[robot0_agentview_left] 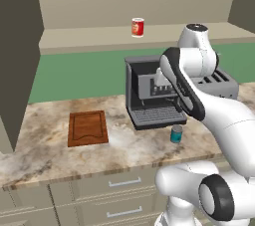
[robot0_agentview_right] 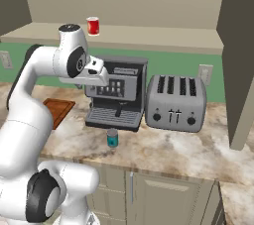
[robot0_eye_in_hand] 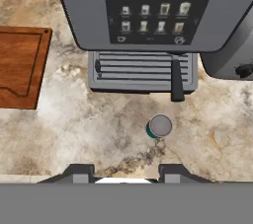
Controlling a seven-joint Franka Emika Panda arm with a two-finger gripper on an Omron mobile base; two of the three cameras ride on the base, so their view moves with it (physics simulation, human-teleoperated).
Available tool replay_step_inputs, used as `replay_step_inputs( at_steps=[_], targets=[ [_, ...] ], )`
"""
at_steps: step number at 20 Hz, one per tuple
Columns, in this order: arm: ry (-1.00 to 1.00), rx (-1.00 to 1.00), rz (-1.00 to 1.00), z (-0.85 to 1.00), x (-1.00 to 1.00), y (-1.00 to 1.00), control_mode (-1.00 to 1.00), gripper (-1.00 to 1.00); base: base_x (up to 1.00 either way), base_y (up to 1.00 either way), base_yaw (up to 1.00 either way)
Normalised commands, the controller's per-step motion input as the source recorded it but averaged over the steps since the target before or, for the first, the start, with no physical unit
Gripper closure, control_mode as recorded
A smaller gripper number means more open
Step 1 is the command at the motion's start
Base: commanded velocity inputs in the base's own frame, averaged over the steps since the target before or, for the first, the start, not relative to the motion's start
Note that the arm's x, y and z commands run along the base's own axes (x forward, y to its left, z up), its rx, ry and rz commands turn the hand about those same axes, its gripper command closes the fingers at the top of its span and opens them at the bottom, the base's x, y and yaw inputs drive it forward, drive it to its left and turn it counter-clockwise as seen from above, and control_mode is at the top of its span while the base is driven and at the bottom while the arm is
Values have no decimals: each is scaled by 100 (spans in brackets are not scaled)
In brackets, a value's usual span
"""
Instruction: Restock the canned food cabinet by taking the new fresh canned food from the counter and placing it in the cabinet. Then, take the old canned food from the cabinet and place it on the counter.
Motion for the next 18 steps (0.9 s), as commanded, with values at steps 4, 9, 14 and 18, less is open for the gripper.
replay_step_inputs(
  at_steps=[4, 9, 14, 18],
  targets=[
    [0, 0, 0, -8, -11, -9, -100, -100, 0, 0, 0],
    [0, 4, -1, -69, -52, -51, -100, -100, 0, 0, 0],
    [3, 0, 0, -94, -21, -40, -100, -100, 0, 0, 0],
    [0, 0, 0, -68, -2, -9, -100, -100, 0, 0, 0]
  ],
)
